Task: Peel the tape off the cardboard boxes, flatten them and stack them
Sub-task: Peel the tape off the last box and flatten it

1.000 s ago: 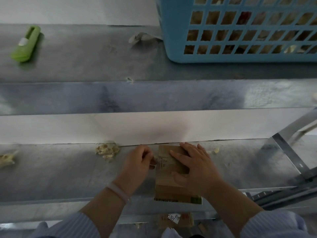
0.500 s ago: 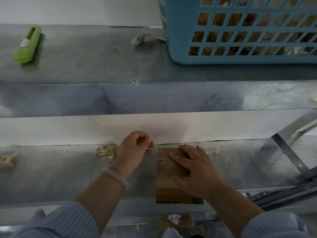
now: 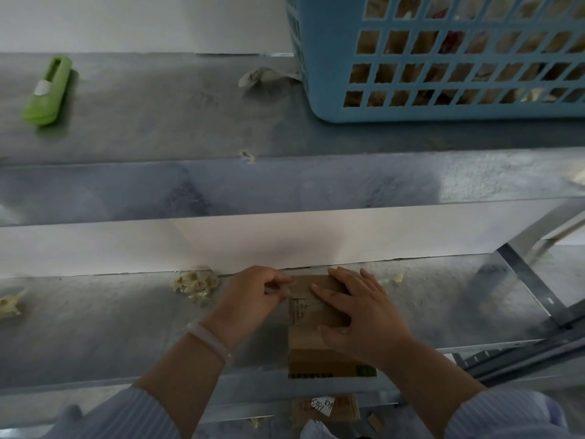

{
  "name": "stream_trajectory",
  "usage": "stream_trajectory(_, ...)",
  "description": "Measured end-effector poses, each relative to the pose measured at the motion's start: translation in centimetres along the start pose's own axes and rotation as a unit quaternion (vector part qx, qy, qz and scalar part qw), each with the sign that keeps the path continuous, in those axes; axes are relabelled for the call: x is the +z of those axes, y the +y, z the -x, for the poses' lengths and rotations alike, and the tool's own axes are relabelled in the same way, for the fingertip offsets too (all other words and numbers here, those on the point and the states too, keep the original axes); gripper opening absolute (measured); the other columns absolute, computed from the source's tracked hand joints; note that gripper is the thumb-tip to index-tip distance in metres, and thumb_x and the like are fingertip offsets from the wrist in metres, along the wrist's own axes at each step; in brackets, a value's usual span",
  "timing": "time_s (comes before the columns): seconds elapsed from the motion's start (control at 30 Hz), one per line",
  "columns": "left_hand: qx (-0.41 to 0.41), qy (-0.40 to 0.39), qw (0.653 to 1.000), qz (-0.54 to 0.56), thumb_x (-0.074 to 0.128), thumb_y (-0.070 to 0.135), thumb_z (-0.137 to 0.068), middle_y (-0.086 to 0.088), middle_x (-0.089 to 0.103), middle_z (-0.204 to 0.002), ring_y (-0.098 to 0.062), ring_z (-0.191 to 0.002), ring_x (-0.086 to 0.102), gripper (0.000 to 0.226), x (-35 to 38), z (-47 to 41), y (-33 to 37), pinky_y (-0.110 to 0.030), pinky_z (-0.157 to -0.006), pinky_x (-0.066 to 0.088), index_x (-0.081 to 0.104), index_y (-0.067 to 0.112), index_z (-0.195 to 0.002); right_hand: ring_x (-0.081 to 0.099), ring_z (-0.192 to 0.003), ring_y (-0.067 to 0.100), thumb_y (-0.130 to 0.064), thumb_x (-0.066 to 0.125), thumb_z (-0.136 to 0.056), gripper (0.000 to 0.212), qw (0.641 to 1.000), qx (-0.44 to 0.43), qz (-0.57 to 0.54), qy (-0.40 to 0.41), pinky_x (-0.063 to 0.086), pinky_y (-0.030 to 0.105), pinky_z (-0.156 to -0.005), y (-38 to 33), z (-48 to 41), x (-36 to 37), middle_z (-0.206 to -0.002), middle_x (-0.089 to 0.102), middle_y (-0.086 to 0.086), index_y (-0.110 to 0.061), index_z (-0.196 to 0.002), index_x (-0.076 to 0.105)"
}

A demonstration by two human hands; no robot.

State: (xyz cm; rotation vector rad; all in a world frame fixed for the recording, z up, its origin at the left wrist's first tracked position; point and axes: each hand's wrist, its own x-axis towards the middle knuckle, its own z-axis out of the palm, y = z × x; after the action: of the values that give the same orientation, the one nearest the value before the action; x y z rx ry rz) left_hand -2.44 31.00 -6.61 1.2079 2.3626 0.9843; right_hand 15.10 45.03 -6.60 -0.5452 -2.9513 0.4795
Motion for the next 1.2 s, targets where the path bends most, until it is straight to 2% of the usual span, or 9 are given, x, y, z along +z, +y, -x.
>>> stream_trajectory(0.1, -0.003, 0.028, 1.0, 0.006, 0.076, 0.027, -0.08, 0.018, 0.066, -0.08, 0.005, -0.077, 0.061, 0.008, -0.1, -0.2, 0.3, -0.01, -0.069, 0.048, 0.072, 0.028, -0.086, 0.008, -0.143, 0.004, -0.07, 0.04, -0.072, 0.071, 1.0, -0.007, 0.006, -0.002, -0.02, 0.02, -0.108, -0.1, 0.0, -0.2, -0.158, 0.024, -0.011, -0.052, -0.14, 0.038)
stream_trajectory(0.2, -0.01, 0.073, 0.997, 0.018, 0.075, 0.025, -0.08, 0.015, 0.066, -0.075, 0.002, -0.073, 0.06, 0.008, 0.5, -0.2, 0.5, -0.011, -0.065, 0.046, 0.069, 0.029, -0.077, 0.002, -0.14, -0.002, -0.07, 0.04, -0.072, 0.072, 1.0, -0.012, 0.004, -0.006, -0.022, 0.019, -0.107, -0.2, 0.0, -0.3, -0.158, 0.021, -0.012, -0.053, -0.141, 0.037)
stream_trajectory(0.47, 0.031, 0.179, 0.983, -0.007, 0.07, 0.023, -0.083, 0.011, 0.058, -0.078, -0.002, -0.069, 0.056, 0.008, 2.3, 0.2, 0.3, -0.012, -0.06, 0.042, 0.064, 0.021, -0.078, 0.022, -0.141, 0.01, -0.068, 0.047, -0.073, 0.067, 1.0, -0.002, 0.007, 0.017, -0.01, 0.026, -0.113, -0.3, -0.1, 0.2, -0.152, 0.037, -0.005, -0.048, -0.137, 0.048)
stream_trajectory(0.57, 0.113, 0.143, 0.98, -0.078, 0.067, 0.025, -0.086, 0.011, 0.057, -0.078, -0.002, -0.068, 0.052, 0.009, 1.6, 0.3, -0.1, -0.013, -0.061, 0.042, 0.066, 0.019, -0.079, 0.016, -0.144, 0.009, -0.069, 0.043, -0.074, 0.069, 1.0, -0.003, 0.009, 0.008, -0.015, 0.025, -0.112, -0.2, -0.2, 0.2, -0.156, 0.03, -0.008, -0.05, -0.14, 0.042)
stream_trajectory(0.67, 0.167, 0.091, 0.975, -0.113, 0.052, 0.037, -0.091, 0.01, 0.064, -0.086, 0.001, -0.078, 0.055, 0.028, 1.0, 0.8, -0.7, -0.009, -0.074, 0.042, 0.074, 0.019, -0.089, 0.011, -0.142, 0.007, -0.07, 0.042, -0.074, 0.069, 1.0, -0.006, 0.012, 0.008, -0.018, 0.024, -0.11, -0.3, -0.2, 0.1, -0.157, 0.028, -0.008, -0.05, -0.14, 0.041)
stream_trajectory(0.77, 0.147, 0.071, 0.984, -0.064, 0.062, 0.023, -0.09, 0.01, 0.068, -0.094, 0.008, -0.088, 0.053, 0.017, 0.6, 1.3, -0.8, 0.002, -0.081, 0.035, 0.075, 0.018, -0.1, 0.012, -0.144, 0.008, -0.07, 0.041, -0.073, 0.07, 1.0, -0.005, 0.008, 0.002, -0.018, 0.023, -0.11, -0.3, -0.2, -0.1, -0.157, 0.025, -0.009, -0.051, -0.141, 0.039)
stream_trajectory(0.93, 0.043, 0.057, 0.997, 0.022, 0.075, 0.021, -0.081, 0.019, 0.066, -0.082, 0.006, -0.082, 0.062, 0.025, -0.5, 0.3, -0.4, -0.007, -0.074, 0.046, 0.072, 0.029, -0.105, 0.012, -0.145, 0.008, -0.07, 0.042, -0.074, 0.069, 1.0, -0.011, 0.018, -0.008, -0.019, 0.023, -0.111, -0.2, -0.3, 0.0, -0.157, 0.023, -0.011, -0.053, -0.141, 0.038)
stream_trajectory(1.03, 0.101, 0.006, 0.993, -0.067, 0.07, 0.023, -0.086, 0.011, 0.062, -0.093, 0.0, -0.083, 0.057, 0.024, -0.3, -0.1, -0.5, -0.006, -0.075, 0.041, 0.072, 0.027, -0.109, 0.012, -0.145, 0.007, -0.07, 0.043, -0.074, 0.069, 1.0, -0.012, 0.017, -0.01, -0.019, 0.022, -0.111, -0.2, -0.3, -0.1, -0.157, 0.024, -0.011, -0.052, -0.141, 0.039)
stream_trajectory(1.2, 0.184, 0.045, 0.977, -0.103, 0.055, 0.031, -0.086, 0.005, 0.063, -0.091, -0.006, -0.079, 0.057, 0.026, 0.3, 0.5, -0.7, -0.008, -0.074, 0.042, 0.075, 0.016, -0.093, 0.008, -0.145, 0.005, -0.069, 0.044, -0.074, 0.069, 0.999, -0.015, 0.024, -0.014, -0.021, 0.021, -0.11, -0.2, -0.4, -0.1, -0.158, 0.021, -0.012, -0.053, -0.141, 0.037)
